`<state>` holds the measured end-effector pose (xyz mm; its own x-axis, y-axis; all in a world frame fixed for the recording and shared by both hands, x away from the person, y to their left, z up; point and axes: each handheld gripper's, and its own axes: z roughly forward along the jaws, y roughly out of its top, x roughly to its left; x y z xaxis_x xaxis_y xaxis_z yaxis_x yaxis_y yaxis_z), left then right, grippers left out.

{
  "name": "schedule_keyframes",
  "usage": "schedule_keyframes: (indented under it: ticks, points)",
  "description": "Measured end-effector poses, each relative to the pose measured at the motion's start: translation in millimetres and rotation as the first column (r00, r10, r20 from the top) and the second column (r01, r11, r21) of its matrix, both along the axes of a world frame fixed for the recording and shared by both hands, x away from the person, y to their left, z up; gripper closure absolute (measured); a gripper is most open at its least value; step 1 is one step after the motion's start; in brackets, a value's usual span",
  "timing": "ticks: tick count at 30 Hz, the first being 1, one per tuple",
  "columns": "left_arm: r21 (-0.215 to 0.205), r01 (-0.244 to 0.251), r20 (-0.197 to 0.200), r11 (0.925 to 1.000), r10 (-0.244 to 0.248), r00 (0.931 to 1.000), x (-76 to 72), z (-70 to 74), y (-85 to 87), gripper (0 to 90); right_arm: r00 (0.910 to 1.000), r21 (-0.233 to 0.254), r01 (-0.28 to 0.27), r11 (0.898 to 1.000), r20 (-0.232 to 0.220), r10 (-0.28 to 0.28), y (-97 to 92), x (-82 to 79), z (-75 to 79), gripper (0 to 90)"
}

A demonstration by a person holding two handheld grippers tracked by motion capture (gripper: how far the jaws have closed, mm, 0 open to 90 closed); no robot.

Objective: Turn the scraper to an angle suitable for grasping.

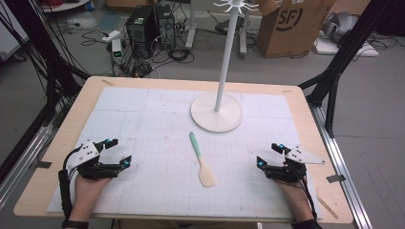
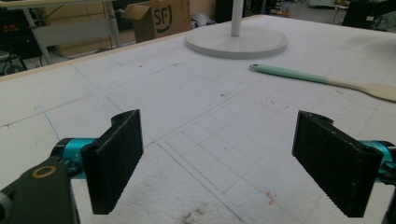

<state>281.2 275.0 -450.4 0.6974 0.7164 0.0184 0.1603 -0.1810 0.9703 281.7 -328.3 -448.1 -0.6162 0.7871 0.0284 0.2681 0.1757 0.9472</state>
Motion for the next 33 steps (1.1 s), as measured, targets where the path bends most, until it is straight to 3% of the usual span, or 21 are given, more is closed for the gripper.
schedule_keyframes:
  ticks: [4,16,25,33]
  points:
    - [-0.010,-0.012,0.035,0.9999,0.012,0.9993,-3.6,-0.5,0.5,17.1,1.0000,0.003,0.000,1.000,0.001,0.000,-0.5,0.5,-0.1,17.4]
    - [-0.036,-0.036,0.019,0.9987,0.037,0.9991,-2.3,-0.6,2.9,16.9,0.9998,-0.045,0.018,0.999,0.002,-0.018,4.4,0.3,-0.2,17.4]
    - [-0.067,-0.040,-0.002,0.9969,0.040,0.9992,-0.5,-0.7,6.4,16.9,0.9993,-0.023,0.038,0.999,0.001,-0.038,1.8,0.4,-0.1,17.4]
    - [-0.051,-0.032,0.013,0.9982,0.033,0.9994,-1.9,-0.7,4.7,16.8,0.9983,0.026,0.056,0.998,-0.014,-0.056,-2.8,1.7,0.0,17.4]
